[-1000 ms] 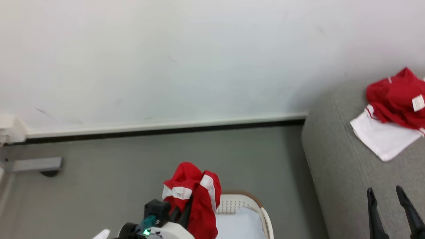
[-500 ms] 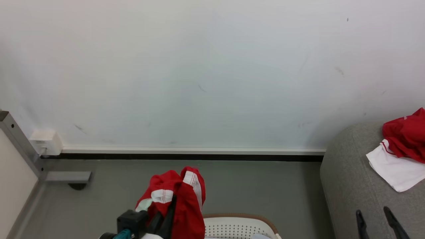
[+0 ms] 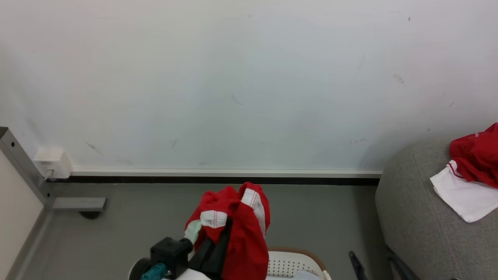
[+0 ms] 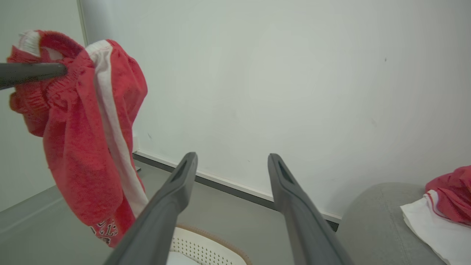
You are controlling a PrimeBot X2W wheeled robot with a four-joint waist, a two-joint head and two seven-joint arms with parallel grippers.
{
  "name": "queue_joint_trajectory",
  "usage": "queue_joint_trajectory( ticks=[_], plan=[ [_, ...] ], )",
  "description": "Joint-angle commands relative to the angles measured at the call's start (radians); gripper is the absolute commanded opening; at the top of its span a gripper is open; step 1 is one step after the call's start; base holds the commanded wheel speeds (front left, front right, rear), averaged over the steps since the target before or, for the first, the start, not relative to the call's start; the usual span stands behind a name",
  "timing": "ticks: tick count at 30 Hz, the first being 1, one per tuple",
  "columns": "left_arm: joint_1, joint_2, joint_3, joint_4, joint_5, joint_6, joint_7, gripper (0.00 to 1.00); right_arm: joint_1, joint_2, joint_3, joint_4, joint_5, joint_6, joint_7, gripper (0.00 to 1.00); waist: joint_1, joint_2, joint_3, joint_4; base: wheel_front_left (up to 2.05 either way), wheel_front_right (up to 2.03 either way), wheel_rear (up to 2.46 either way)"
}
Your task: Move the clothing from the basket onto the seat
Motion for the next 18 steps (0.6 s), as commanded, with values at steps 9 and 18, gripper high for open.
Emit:
queue_joint_trajectory(
  ticks=[9, 18],
  plan=[
    [-0.086, -0.061, -0.078, -0.006, 0.003, -0.047, 0.020, 0.00, -0.139, -0.078, 0.285, -0.010, 0.132, -0.002, 0.001, 1.00, 0.0000, 0.0000, 0.002, 0.009, 0.00, 0.00, 0.00],
    [-0.132, -0.107, -0.181, 0.013, -0.027, -0.126, 0.061, 0.00, -0.232, -0.103, 0.397, 0.040, 0.185, -0.002, 0.001, 1.00, 0.0000, 0.0000, 0.004, 0.011, 0.00, 0.00, 0.00]
  ],
)
